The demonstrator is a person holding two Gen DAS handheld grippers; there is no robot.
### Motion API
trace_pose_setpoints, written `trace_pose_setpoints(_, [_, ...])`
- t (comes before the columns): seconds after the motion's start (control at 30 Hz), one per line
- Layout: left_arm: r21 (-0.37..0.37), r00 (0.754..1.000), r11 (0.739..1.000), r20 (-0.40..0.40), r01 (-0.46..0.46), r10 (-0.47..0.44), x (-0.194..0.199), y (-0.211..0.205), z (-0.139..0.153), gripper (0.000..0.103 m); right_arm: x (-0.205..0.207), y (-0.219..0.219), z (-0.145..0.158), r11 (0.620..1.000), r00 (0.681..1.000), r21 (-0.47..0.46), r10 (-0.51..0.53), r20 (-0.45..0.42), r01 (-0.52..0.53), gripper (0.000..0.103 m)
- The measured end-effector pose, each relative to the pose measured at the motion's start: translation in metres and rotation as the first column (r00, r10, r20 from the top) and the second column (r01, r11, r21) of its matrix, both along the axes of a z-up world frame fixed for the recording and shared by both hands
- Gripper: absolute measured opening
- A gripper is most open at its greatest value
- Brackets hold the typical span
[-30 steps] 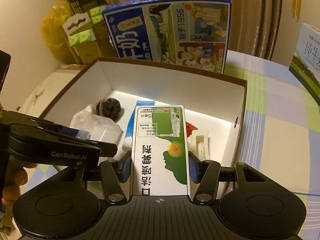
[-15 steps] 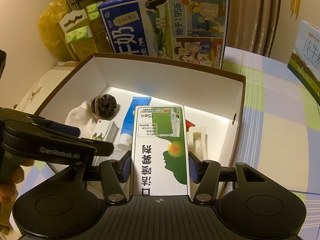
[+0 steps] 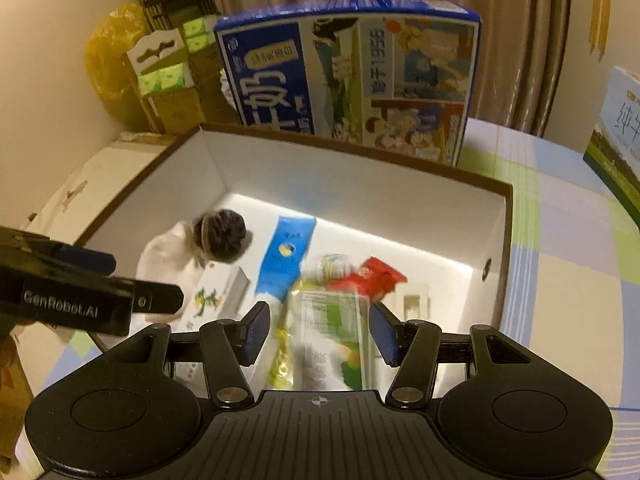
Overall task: Organize objects
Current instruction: 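Open the left tool to drop the tray while the right tool releases the medicine box, then withdraw both tools back from the brown box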
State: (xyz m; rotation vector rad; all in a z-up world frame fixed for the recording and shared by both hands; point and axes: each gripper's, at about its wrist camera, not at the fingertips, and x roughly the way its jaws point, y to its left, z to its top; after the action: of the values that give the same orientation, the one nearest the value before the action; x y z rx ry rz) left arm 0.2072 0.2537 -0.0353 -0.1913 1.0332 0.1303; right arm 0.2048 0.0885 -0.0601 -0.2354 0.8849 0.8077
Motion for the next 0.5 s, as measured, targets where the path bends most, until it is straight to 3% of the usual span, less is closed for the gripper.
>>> trace_pose_setpoints(0.2, [0.018,0.999,1.000,0.032,-0.002,0.001,-0.014,0.003,0.008,0.093,-0.010,-0.008,0.008,1.000,1.000,0.020,-0.019,-0.011,0.020,0.054])
trace_pose_setpoints(0.5, [0.032,0.996,0.999,0.080,0.028,-0.030,-0.038,-0.004,0.020,0.096,-0.039,-0.031,0.019,0.997,0.997,0.021,-0.081,-0.016,0.081,0.065])
